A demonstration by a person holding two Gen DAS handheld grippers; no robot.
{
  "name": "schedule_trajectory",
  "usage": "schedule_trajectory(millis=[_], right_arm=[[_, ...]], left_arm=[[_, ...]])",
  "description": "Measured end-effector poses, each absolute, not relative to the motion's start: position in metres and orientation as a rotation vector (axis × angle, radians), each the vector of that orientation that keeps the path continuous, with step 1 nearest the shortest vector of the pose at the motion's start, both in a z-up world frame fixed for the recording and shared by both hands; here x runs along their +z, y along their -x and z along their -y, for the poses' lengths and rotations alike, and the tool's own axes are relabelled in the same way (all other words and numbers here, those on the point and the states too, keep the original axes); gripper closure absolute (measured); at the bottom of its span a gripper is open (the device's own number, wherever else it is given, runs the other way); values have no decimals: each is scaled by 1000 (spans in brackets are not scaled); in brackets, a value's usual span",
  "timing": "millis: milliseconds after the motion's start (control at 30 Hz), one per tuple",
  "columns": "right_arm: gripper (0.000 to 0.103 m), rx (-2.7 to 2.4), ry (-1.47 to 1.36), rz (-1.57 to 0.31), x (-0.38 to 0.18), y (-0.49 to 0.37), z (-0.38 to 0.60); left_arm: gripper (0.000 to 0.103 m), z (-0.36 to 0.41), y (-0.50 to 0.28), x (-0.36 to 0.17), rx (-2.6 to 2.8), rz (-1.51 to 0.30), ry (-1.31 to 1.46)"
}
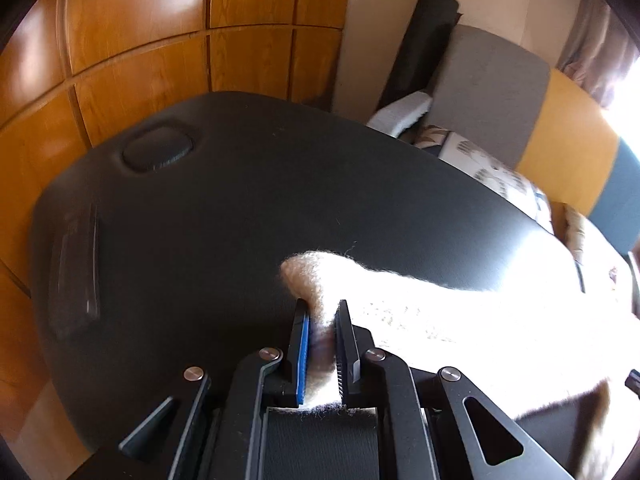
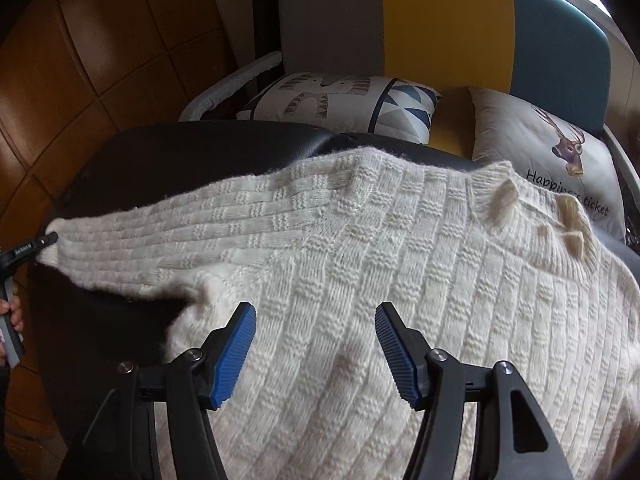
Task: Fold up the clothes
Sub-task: 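Grasp a sleeve cuff with the left gripper and pull it straight outward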
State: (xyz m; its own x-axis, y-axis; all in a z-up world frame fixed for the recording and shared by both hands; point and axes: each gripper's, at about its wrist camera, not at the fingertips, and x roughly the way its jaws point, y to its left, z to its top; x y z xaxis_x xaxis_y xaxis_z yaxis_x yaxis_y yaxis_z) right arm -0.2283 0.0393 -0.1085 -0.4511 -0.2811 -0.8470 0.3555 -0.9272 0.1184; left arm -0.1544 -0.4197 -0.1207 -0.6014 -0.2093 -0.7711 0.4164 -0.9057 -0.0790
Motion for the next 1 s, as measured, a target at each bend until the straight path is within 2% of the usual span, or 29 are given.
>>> schedule_trajectory(millis=[33,100,133,267,400,500,600,800,1000], right_arm=[[40,-2374,-1382,-145,-117,230,-32],[31,-2367,-1326,-228,-126,229,-22],[30,-2377,-1272,-268,-129,226,-19],[29,-2379,-1219,-221,-132,222,-27],[29,-2340,-1257,-208,-130,228,-27],[29,-2290,-1304,-78,-122,238,-37],[29,-2301,-1272,34,-108,252,-46],[29,-2269,-1258,69,-99,296,-38],[29,-2316,-1332,23,-126,343,-30]], left_arm=[[92,418,168,-121,-2490,-312,-1169],[92,415,193,-123,-2452,-223,-1187],[92,414,200,-126,-2433,-181,-1204],[91,415,210,-145,-2359,-61,-1271],[90,419,198,-137,-2358,-118,-1265],[85,426,189,-128,-2346,-187,-1256],[85,425,178,-114,-2316,-187,-1193],[85,387,166,-80,-2448,-186,-1023],[85,359,191,-118,-2452,-132,-1216]])
